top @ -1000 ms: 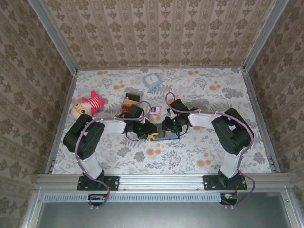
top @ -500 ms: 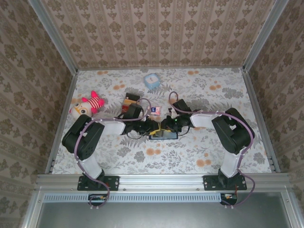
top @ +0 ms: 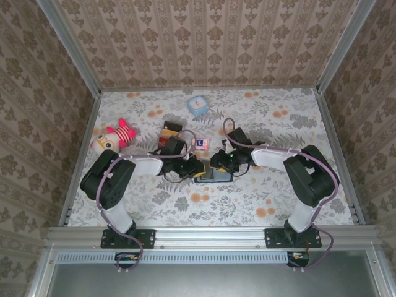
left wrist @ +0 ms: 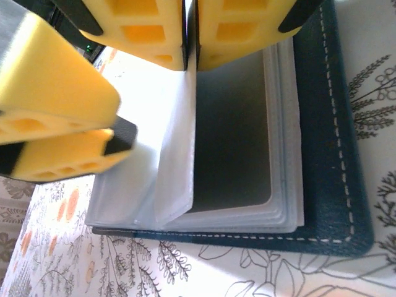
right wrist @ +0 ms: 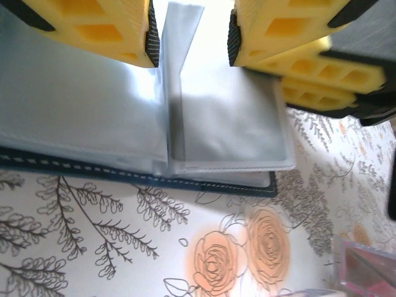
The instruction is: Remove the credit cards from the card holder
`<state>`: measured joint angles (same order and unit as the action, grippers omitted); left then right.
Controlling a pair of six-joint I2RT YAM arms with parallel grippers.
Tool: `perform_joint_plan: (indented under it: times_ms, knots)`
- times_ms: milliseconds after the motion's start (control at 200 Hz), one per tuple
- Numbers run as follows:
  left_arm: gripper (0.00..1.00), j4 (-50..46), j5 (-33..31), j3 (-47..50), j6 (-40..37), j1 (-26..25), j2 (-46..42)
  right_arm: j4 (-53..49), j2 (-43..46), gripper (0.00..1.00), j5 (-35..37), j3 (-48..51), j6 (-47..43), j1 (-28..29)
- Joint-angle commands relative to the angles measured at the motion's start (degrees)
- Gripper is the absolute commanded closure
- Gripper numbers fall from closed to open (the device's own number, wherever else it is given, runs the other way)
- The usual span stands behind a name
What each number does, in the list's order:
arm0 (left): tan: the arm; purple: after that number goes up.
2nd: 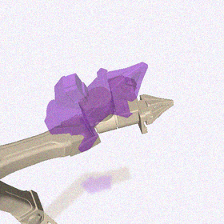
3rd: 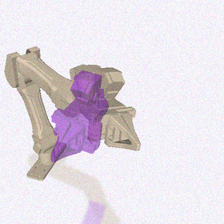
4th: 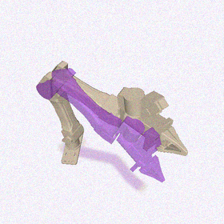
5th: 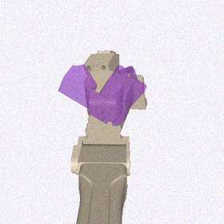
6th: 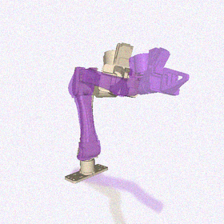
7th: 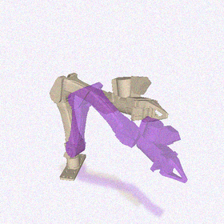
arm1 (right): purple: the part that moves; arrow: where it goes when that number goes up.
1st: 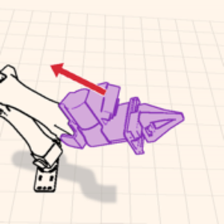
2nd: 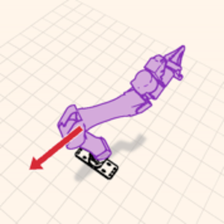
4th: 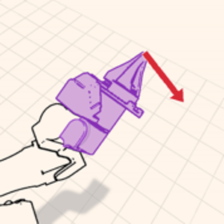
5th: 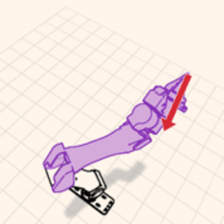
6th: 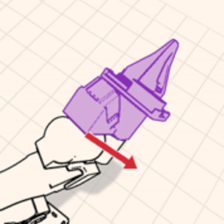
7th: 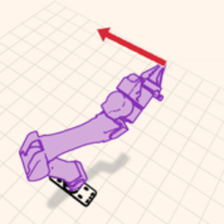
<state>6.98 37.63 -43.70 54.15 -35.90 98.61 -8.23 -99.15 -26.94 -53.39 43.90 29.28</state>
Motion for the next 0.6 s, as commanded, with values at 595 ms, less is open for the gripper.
perform_joint_plan:
  times_ms: [595]
  knots:
    - [0.54, -9.7, -3.5, -10.9, -5.6, -4.1, -3.1, -9.6, 20.1, 0.45, 10.2, 3.3, -0.3, -0.7]
